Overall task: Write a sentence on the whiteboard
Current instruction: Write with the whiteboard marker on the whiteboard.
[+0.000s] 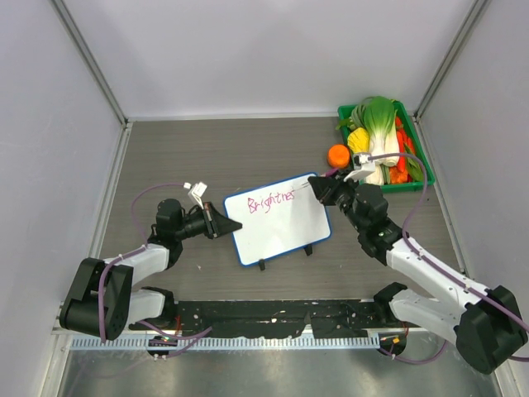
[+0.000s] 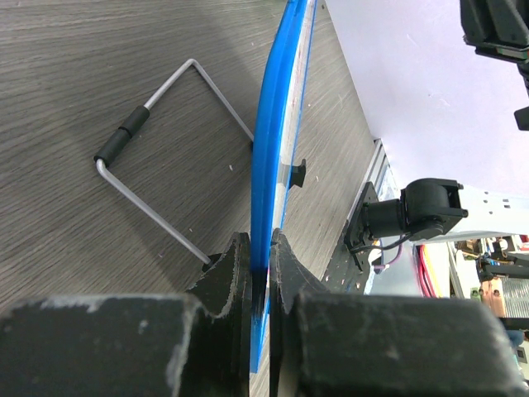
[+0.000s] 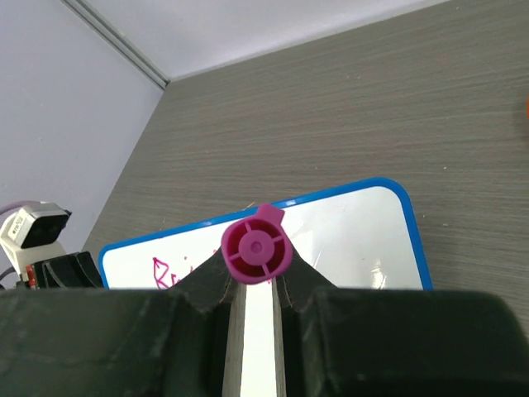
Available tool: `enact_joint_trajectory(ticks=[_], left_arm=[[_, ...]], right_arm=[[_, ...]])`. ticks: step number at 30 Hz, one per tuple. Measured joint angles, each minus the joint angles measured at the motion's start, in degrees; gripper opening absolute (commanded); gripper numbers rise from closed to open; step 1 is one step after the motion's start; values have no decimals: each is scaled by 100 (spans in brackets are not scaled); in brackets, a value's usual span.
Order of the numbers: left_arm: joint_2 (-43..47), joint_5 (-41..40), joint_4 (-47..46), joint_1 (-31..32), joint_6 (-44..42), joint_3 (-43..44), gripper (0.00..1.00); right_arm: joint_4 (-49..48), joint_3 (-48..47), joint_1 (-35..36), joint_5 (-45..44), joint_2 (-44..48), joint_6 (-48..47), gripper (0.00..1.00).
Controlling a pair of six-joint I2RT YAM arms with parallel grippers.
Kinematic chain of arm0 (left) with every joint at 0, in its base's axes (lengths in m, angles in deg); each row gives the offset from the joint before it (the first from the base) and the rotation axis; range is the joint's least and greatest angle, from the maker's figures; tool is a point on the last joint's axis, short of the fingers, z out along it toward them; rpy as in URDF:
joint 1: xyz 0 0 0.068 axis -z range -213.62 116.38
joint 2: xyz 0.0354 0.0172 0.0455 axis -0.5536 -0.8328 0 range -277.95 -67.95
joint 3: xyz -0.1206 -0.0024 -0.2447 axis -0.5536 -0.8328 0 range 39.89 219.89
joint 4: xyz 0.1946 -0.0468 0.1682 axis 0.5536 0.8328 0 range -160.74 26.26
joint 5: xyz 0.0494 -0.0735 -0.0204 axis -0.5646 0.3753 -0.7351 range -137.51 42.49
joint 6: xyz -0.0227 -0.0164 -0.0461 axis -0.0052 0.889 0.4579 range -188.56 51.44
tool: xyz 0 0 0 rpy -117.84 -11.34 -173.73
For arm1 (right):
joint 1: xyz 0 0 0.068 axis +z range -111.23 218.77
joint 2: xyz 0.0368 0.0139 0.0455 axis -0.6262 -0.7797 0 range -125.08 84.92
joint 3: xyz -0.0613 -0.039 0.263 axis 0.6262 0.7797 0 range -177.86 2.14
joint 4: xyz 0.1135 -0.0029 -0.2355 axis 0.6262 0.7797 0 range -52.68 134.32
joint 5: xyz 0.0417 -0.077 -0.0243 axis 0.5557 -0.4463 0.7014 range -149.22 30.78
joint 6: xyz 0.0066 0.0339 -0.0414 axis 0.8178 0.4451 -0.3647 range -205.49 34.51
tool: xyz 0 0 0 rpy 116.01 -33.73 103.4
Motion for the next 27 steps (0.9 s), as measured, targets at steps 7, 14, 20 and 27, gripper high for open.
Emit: enact_joint_trajectory(ticks=[7, 14, 20, 27], left_arm=[[4, 0, 2, 0, 0, -2, 0], [35, 0, 22, 2, -2, 0, 0], [35, 0, 24, 2, -2, -2, 0], [35, 0, 22, 2, -4, -2, 0]], right_arm=[[50, -2, -247, 55, 168, 13, 1], [162, -9, -387, 74, 116, 26, 1], [164, -57, -387, 127, 0, 28, 1], [79, -90, -387, 186, -330, 85, 1]])
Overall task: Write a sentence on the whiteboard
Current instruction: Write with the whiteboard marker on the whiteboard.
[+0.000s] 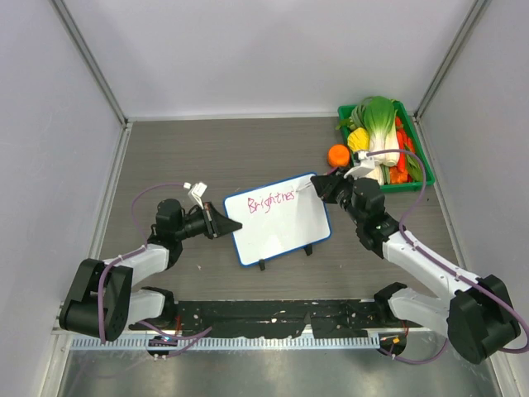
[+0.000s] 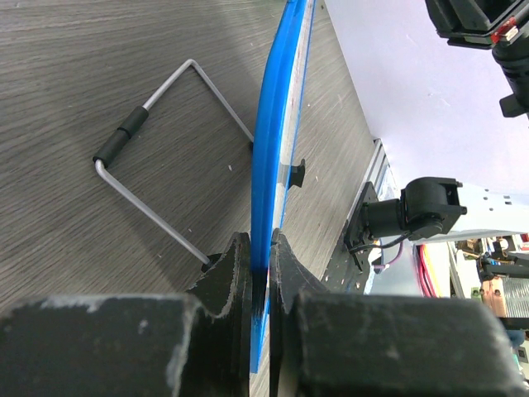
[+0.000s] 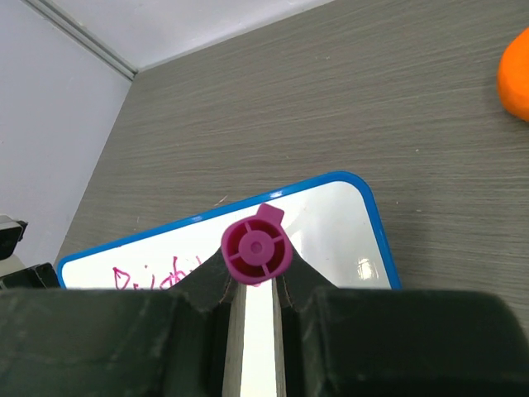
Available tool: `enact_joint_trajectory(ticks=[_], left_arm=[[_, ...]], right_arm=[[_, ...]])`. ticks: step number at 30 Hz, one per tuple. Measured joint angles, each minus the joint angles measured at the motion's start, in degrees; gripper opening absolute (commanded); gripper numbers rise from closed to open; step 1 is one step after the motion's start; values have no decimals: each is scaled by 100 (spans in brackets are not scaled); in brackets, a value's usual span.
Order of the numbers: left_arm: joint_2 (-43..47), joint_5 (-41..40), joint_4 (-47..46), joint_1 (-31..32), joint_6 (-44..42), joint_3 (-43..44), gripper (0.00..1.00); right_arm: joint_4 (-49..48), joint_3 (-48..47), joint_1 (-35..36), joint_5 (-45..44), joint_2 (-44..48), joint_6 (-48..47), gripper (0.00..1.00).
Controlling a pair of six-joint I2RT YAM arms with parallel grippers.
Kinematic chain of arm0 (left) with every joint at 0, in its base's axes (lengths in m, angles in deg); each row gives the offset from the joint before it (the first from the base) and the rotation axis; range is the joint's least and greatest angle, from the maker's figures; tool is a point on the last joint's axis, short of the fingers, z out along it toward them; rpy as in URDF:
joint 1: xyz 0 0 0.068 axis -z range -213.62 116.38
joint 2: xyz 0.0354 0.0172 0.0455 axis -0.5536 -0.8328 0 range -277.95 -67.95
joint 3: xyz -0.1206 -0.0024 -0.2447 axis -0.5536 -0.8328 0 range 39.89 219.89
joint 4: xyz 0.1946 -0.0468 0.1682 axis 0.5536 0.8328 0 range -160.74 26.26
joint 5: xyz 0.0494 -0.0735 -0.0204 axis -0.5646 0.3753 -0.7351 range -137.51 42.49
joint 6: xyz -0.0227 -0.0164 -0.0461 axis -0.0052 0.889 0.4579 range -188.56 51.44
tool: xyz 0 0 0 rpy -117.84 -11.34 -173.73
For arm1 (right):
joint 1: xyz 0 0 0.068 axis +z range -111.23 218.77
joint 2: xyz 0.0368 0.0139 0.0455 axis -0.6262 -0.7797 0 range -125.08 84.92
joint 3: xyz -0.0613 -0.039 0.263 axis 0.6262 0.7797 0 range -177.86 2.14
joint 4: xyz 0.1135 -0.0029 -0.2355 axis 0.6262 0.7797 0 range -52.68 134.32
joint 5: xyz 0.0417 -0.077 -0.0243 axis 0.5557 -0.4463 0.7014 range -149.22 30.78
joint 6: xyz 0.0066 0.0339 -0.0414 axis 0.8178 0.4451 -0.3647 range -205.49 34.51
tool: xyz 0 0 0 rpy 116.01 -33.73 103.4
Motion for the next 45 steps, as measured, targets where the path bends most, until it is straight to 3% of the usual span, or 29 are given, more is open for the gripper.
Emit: enact_joint_trajectory(ticks=[45], left_arm=[[0, -2, 17, -2, 4, 0, 0]], right_arm=[[-262, 0, -9, -17, -358, 92, 1]])
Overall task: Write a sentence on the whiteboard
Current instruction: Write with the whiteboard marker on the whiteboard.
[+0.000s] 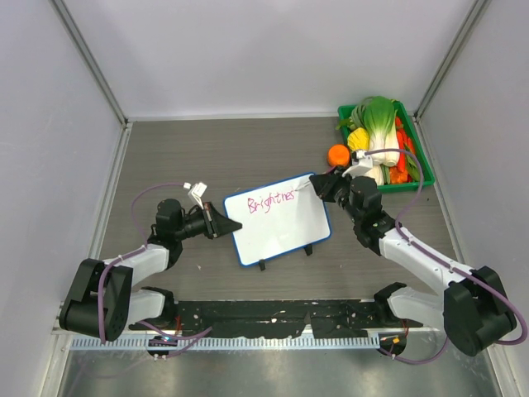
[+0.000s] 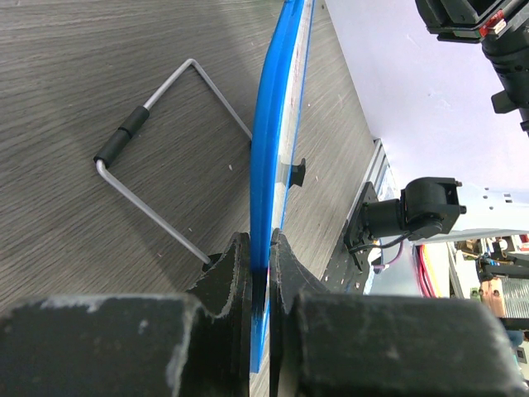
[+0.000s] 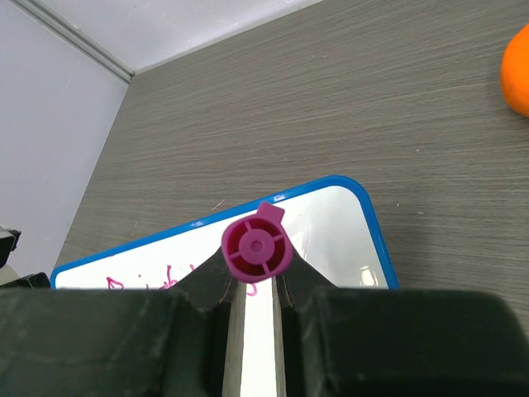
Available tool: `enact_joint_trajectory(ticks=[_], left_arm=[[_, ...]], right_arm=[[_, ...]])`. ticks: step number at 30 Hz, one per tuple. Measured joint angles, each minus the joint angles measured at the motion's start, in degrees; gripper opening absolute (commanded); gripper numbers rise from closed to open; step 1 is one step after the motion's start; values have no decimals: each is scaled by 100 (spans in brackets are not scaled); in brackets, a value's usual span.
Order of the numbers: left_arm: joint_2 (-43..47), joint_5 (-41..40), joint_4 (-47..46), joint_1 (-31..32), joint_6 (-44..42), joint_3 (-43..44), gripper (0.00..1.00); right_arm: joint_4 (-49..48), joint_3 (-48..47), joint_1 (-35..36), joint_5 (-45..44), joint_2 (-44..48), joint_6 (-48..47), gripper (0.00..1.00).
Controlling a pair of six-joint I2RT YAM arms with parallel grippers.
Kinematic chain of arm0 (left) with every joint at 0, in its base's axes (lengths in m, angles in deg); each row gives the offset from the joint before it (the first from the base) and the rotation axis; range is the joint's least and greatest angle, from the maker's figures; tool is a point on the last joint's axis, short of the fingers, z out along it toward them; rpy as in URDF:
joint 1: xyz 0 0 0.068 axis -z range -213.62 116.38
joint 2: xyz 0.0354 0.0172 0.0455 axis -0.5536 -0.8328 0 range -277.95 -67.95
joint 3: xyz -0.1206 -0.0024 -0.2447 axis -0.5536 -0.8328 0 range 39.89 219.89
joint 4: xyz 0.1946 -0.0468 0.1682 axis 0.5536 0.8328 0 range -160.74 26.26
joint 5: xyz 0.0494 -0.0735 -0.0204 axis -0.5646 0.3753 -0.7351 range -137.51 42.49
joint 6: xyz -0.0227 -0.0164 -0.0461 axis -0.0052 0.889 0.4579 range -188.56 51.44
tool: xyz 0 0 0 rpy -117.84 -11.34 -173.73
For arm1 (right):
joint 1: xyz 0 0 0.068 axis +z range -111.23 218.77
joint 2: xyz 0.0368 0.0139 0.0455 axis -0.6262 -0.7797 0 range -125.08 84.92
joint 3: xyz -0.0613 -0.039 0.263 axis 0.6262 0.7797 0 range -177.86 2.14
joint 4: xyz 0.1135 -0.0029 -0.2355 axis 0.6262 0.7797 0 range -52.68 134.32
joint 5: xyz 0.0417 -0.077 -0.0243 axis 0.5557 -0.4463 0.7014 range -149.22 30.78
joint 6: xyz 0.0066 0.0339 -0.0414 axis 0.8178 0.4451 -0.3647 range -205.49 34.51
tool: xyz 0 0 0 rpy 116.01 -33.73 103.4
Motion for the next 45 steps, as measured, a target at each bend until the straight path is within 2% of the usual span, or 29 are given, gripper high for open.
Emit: enact_joint_trajectory(ticks=[45], left_arm=[[0, 0, 0, 0, 0, 2, 0]], right_arm=[[269, 166, -2, 116, 262, -203, 1]])
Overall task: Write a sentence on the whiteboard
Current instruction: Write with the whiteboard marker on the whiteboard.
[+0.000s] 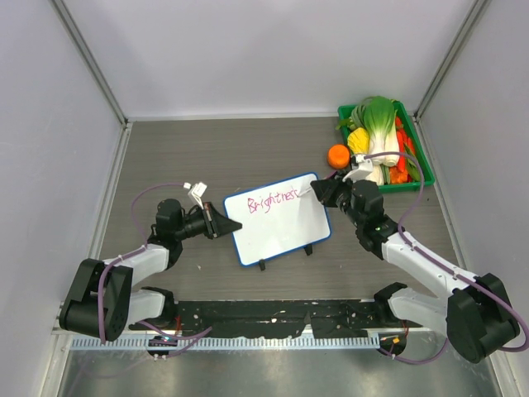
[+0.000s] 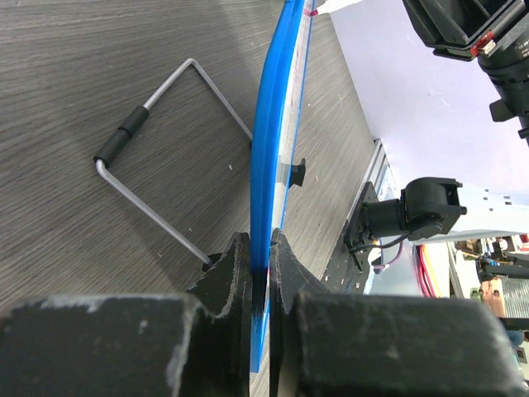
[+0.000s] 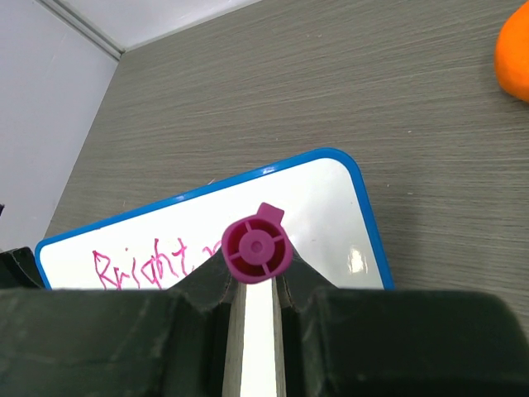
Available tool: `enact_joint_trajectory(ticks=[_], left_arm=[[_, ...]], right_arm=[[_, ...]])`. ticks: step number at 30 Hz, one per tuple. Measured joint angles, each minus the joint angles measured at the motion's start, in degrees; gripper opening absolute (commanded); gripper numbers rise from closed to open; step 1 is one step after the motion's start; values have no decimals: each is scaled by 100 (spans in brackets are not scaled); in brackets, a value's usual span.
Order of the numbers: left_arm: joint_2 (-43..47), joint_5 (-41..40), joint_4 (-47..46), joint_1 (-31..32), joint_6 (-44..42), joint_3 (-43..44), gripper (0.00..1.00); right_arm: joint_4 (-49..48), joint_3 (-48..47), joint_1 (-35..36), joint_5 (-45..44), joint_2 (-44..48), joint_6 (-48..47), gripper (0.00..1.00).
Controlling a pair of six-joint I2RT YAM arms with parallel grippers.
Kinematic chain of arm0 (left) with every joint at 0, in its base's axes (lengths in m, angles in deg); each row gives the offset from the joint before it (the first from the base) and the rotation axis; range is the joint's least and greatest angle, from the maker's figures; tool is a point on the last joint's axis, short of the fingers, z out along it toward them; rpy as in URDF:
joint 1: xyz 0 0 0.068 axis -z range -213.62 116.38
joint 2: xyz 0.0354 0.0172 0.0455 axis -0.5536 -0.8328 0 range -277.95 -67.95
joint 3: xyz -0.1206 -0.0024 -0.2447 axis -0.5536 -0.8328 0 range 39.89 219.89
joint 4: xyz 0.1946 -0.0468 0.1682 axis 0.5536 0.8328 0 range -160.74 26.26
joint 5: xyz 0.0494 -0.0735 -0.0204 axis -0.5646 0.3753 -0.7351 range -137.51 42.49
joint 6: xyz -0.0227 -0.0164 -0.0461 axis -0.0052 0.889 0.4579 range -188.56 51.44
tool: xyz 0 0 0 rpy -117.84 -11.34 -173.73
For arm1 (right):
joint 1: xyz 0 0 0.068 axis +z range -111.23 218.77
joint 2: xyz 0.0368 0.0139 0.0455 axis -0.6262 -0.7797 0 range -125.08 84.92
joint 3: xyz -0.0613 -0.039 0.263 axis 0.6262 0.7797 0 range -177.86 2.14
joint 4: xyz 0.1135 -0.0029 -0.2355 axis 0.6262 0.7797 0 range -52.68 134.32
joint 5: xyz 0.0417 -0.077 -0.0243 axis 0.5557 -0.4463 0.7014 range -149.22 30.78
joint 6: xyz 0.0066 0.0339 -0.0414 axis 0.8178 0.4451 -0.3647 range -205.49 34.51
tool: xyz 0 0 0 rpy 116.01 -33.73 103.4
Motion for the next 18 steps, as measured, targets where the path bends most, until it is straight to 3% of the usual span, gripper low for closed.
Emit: enact_joint_trajectory(ticks=[18], left_arm=[[0, 0, 0, 0, 0, 0, 0]], right_arm=[[-90, 7, 0, 116, -50, 138, 1]])
